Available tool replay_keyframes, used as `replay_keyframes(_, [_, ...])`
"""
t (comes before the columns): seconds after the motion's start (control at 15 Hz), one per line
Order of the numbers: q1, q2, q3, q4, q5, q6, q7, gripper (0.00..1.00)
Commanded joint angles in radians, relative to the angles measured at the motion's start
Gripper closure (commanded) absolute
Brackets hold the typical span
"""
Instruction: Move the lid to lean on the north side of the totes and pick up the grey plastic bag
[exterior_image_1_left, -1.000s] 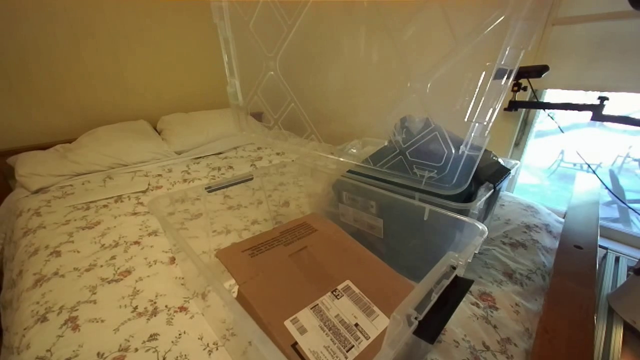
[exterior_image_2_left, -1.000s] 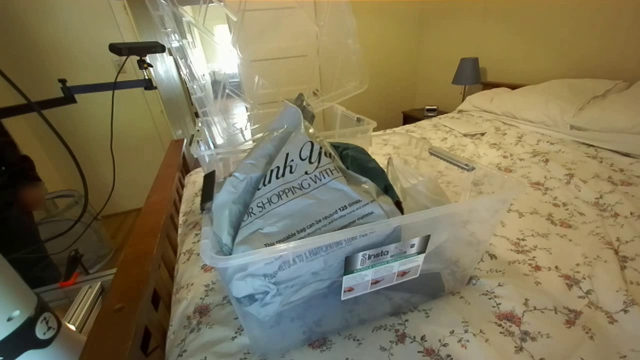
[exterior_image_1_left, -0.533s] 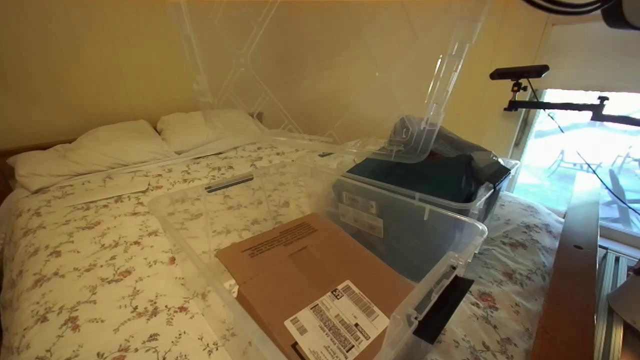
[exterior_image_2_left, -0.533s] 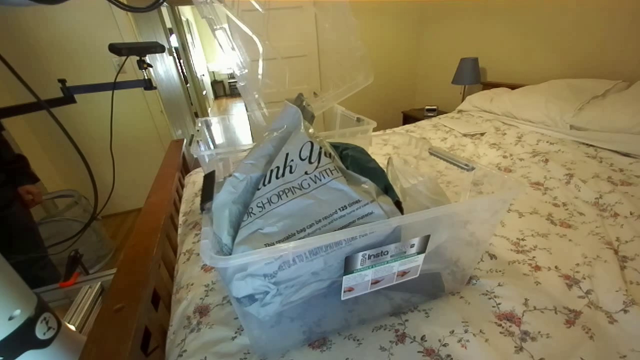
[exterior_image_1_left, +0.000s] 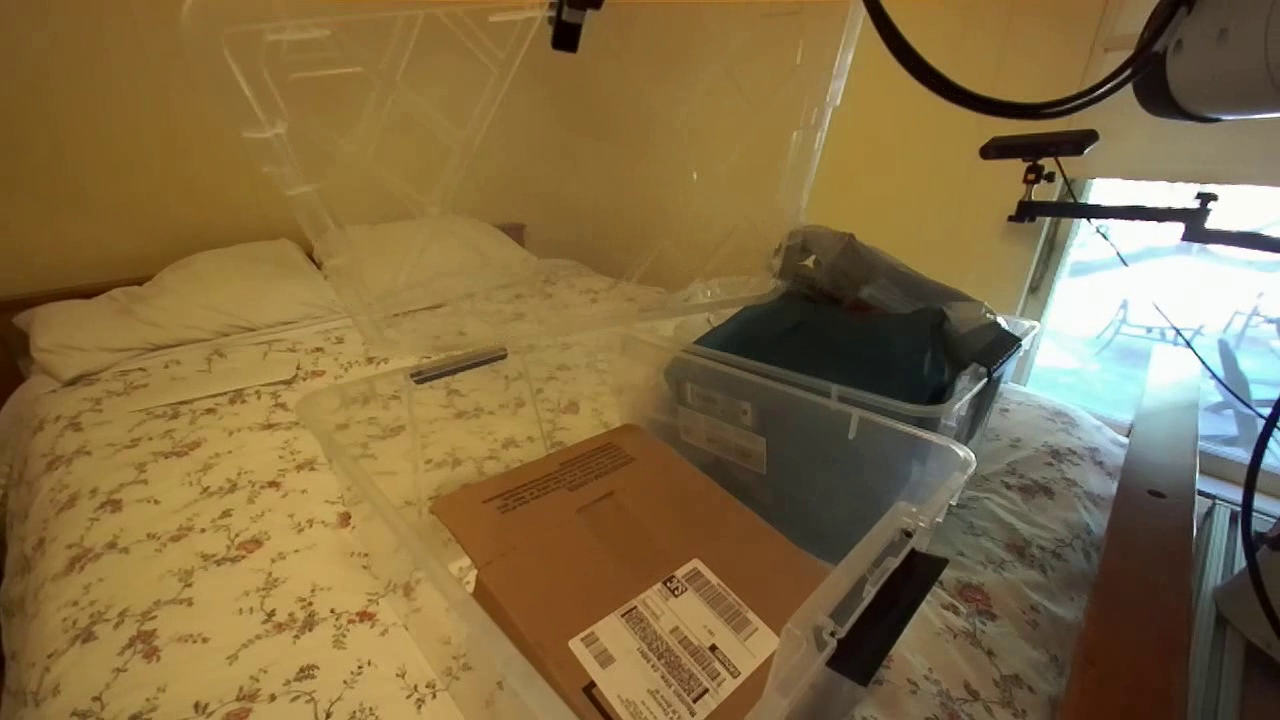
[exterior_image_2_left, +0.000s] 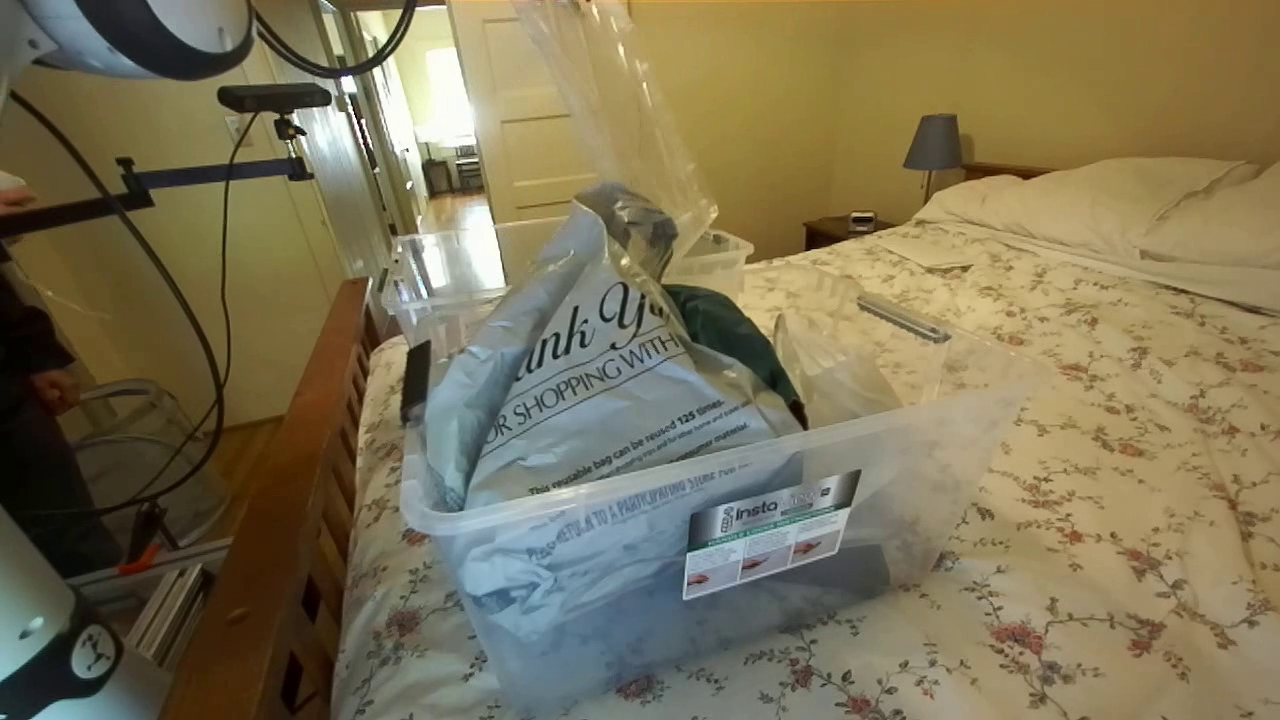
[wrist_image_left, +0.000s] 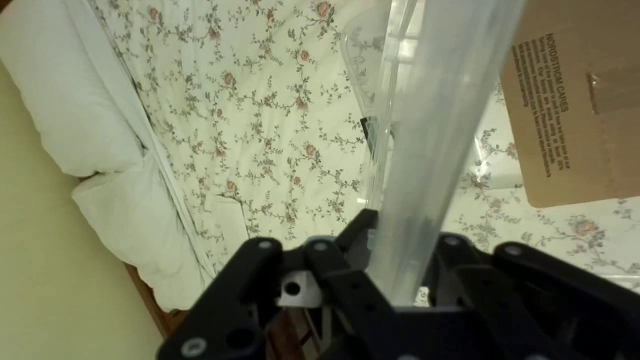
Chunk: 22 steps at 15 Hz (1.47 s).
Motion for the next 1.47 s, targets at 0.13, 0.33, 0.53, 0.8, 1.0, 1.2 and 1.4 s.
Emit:
replay_keyframes(0.13, [0.025,0.018,-0.039,0.0,0.0,0.049,-0.079,0.79])
replay_keyframes(0.33, [0.028,0.019,-0.044,0.002,0.0,0.055,-0.098,0.79])
replay_keyframes(0.53, [0.039,0.049,-0.073,0.012,-0.078,0.195,-0.129,0.95])
replay_keyframes(0.8, [0.034,0.087,-0.144,0.053,-0.023,0.296,-0.334,0.95])
replay_keyframes(1.0, [-0.025,0.101,-0.122,0.054,0.052,0.354,-0.532,0.95])
replay_keyframes(1.2, [-0.104,0.143,-0.091,0.07,0.192,0.423,-0.69,0.95])
replay_keyframes(1.4, [-0.118,0.12,-0.1,-0.001,0.232,0.402,-0.666,0.79])
